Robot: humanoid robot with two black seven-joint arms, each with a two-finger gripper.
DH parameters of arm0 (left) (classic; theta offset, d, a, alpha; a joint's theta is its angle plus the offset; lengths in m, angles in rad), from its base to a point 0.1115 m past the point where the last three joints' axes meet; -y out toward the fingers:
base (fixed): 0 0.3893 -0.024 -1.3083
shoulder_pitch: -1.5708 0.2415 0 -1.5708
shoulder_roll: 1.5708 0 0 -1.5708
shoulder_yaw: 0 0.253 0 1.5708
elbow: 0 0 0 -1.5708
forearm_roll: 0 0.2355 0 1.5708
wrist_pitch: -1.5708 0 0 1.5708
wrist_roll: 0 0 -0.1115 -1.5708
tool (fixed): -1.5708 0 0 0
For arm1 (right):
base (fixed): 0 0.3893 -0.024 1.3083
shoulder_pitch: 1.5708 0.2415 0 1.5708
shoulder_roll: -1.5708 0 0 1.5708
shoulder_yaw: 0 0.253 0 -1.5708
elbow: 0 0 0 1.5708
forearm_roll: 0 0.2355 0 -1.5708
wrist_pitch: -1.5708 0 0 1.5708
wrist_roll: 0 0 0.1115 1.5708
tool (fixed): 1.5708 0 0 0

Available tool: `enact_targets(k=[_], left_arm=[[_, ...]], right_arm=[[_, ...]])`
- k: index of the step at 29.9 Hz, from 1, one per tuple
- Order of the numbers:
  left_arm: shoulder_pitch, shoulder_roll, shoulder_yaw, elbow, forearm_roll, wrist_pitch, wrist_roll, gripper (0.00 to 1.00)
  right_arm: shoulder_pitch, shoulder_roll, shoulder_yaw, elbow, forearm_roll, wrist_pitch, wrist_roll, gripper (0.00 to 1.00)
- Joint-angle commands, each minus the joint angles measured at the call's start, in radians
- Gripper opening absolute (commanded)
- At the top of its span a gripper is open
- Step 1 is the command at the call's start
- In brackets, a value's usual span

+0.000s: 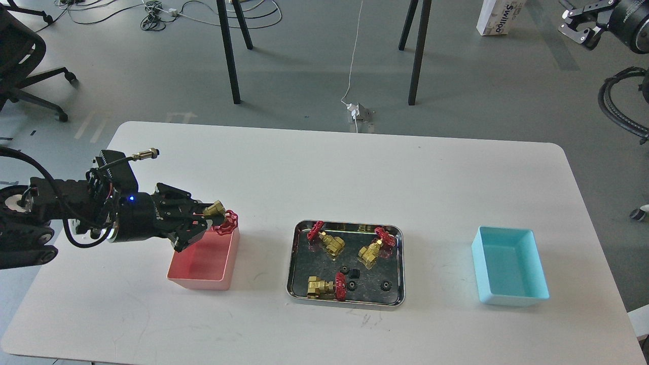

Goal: Place valve in pink box and gear in blue box
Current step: 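Lower the valve into the pink box and open the left gripper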

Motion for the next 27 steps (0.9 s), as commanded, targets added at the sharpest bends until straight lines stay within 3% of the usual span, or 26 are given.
enact_targets(k=[1, 27], left_arm=[[0.047, 0.004, -0.001, 0.017, 0.011, 0.0, 0.0, 0.13], [0.231, -0.068, -0.044, 0.216, 0.011, 0.0, 0.0, 0.15]], right_arm=[[-0.007, 0.003, 0.0, 0.0, -0.001, -0.002, 0.0, 1.0], [-0.054, -0.008, 0.004, 0.003, 0.0, -0.012, 0.0, 1.0]])
